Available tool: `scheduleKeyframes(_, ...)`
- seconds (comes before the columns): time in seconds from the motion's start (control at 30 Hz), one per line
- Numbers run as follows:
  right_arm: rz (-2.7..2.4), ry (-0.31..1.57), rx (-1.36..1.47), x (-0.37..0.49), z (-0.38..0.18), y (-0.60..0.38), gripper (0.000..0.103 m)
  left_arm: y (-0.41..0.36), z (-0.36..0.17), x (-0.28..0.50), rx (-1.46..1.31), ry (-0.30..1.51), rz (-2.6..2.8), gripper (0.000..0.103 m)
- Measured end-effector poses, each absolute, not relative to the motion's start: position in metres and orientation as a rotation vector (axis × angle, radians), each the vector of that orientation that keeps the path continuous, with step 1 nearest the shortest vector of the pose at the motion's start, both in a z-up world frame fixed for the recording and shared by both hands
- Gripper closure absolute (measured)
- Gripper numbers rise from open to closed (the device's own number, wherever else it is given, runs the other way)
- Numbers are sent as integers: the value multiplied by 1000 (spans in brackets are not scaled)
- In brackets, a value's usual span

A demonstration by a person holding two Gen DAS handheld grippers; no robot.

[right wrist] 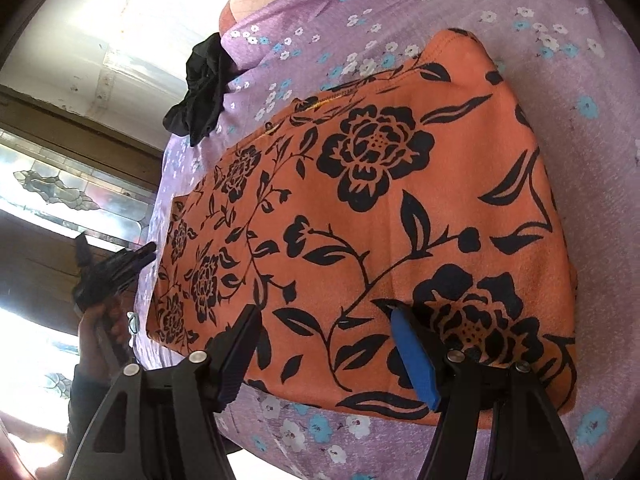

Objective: Fold small clothes

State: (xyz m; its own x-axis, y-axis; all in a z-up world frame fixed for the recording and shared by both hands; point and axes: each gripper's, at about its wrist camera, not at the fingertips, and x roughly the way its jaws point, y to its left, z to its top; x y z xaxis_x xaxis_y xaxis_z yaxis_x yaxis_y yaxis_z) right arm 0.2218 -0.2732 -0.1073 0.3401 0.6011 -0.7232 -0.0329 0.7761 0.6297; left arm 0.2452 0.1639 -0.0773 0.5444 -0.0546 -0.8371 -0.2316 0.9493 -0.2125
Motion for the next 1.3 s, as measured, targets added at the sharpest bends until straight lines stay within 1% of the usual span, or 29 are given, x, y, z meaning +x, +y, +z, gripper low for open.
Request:
scheduleKeyframes(0.1, 459, 1104, 566, 225, -89, -274, 32, 131, -67, 214, -189, 949, 42, 44)
scheduleKeyframes(0.17, 446, 1080, 596, 235, -88, -281, 32, 120, -67, 203, -144, 942, 27, 44)
scheduleKeyframes(0.23, 419, 1105, 659, 249, -101, -292, 32, 108, -84, 200, -91, 982, 44, 44)
scheduleKeyframes(0.27, 336, 1142, 690, 259, -117, -305, 32, 107, -90, 195, -78, 1004, 60, 44)
scheduleKeyframes(0.3, 301, 1159, 744, 261, -125, -313, 35, 106, -104, 195, -59, 1052, 95, 44)
scheduleKeyframes(0.33, 303, 1153, 807, 263, -125, -320, 36, 106, -111, 195, -47, 1073, 109, 44)
scheduleKeyframes(0.4, 309, 1122, 760, 267, -108, -316, 34, 108, -117, 187, -31, 1064, 125, 43)
scheduleKeyframes(0.47, 372, 1079, 715, 277, -90, -307, 33, 111, -117, 184, -40, 1059, 137, 37)
scheduleKeyframes(0.53, 398, 1071, 700, 291, -87, -302, 31, 114, -118, 185, -60, 1062, 132, 36)
scheduleKeyframes(0.57, 387, 1082, 690, 302, -92, -302, 28, 116, -119, 186, -69, 1064, 130, 34)
scheduleKeyframes(0.63, 290, 1142, 685, 325, -119, -312, 28, 118, -120, 186, -79, 1064, 134, 32)
scheduleKeyframes(0.7, 240, 1125, 894, 330, -136, -332, 29, 120, -120, 185, -89, 1066, 133, 32)
scheduleKeyframes(0.73, 234, 1123, 903, 331, -129, -332, 28, 120, -120, 184, -88, 1063, 132, 32)
scheduleKeyframes(0.8, 309, 1069, 784, 330, -101, -317, 27, 120, -120, 183, -77, 1057, 128, 32)
scheduleKeyframes(0.87, 323, 1041, 699, 333, -92, -311, 27, 118, -121, 183, -79, 1055, 127, 31)
scheduleKeyframes(0.9, 302, 1052, 669, 337, -97, -311, 26, 121, -123, 185, -85, 1054, 127, 31)
scheduleKeyframes(0.93, 223, 1101, 655, 345, -113, -317, 25, 120, -122, 185, -92, 1055, 128, 31)
scheduleKeyframes(0.97, 163, 1149, 701, 346, -132, -325, 26, 120, -121, 184, -98, 1055, 126, 30)
scheduleKeyframes(1.0, 159, 1129, 761, 344, -137, -331, 26, 120, -122, 184, -99, 1055, 126, 30)
scheduleKeyframes(1.03, 148, 1096, 785, 340, -129, -333, 27, 119, -122, 184, -96, 1054, 126, 30)
scheduleKeyframes(1.13, 174, 1076, 692, 324, -102, -318, 27, 120, -123, 183, -90, 1048, 127, 28)
scheduleKeyframes(1.2, 230, 1050, 678, 298, -87, -307, 27, 122, -123, 182, -103, 1046, 129, 28)
scheduleKeyframes(1.3, 294, 1035, 706, 248, -79, -296, 26, 122, -124, 180, -110, 1043, 132, 28)
